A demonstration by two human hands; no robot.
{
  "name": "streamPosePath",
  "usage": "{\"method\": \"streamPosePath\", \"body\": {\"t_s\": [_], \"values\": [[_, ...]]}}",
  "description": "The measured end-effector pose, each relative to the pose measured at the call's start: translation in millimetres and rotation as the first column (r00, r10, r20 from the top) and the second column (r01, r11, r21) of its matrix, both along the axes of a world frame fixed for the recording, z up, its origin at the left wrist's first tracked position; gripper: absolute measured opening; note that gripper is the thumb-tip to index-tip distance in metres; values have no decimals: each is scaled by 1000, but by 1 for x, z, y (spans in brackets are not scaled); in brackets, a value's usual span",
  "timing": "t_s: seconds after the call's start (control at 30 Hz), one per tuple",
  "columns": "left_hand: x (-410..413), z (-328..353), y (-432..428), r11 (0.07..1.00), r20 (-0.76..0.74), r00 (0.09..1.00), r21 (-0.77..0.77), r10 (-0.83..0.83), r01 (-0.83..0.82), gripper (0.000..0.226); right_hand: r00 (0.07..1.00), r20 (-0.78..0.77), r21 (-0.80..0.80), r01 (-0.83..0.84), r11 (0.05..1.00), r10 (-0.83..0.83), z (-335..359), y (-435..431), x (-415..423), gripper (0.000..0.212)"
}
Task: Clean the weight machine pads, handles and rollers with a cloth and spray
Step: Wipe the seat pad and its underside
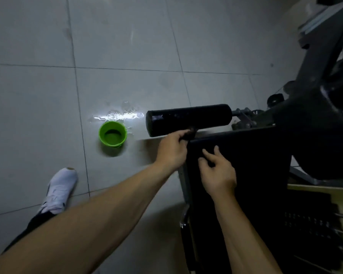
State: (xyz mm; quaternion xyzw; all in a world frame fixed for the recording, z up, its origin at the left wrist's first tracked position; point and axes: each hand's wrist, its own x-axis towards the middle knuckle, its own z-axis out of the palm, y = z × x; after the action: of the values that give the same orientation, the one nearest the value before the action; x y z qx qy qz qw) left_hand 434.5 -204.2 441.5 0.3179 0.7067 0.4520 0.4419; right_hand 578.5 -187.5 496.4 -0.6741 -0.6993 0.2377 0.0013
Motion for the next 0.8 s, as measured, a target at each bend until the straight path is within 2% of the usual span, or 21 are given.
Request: {"method": "streamPosePath", "body": {"t_s": [0.07, 0.13, 0.23, 0.33, 0.47, 0.57, 0.67, 0.8], "values": [[-6, -3, -11, 991, -30, 995, 84, -100, 102, 45, 983, -62, 50, 177, 983, -174, 1, 6, -24, 52], [-16, -1, -16, 970, -56, 983, 160, -177, 184, 44, 967, -55, 26, 251, 968, -250, -3, 13, -48, 60], [-36, 1, -3, 926, -88, 936, 138, -342, 352, 45, 944, 10, 12, 329, 944, -329, -5, 20, -63, 56], [-46, -7, 33, 845, -98, 846, 65, -524, 531, 42, 938, -31, -21, 344, 939, -345, -1, 17, -61, 55], [-39, -19, 100, 660, -69, 659, 14, -749, 751, 37, 918, -89, -48, 383, 922, -386, -5, 11, -63, 57], [-33, -22, 116, 590, -63, 589, 6, -805, 807, 40, 890, -177, -24, 424, 905, -421, -11, 7, -56, 63], [-58, -15, 81, 548, -138, 551, 64, -823, 834, 45, 813, -270, -52, 522, 852, -515, -11, 1, -53, 73], [-74, -6, 69, 541, -172, 555, 122, -814, 832, 49, 862, -187, -9, 478, 878, -471, -15, 1, -58, 68]]}}
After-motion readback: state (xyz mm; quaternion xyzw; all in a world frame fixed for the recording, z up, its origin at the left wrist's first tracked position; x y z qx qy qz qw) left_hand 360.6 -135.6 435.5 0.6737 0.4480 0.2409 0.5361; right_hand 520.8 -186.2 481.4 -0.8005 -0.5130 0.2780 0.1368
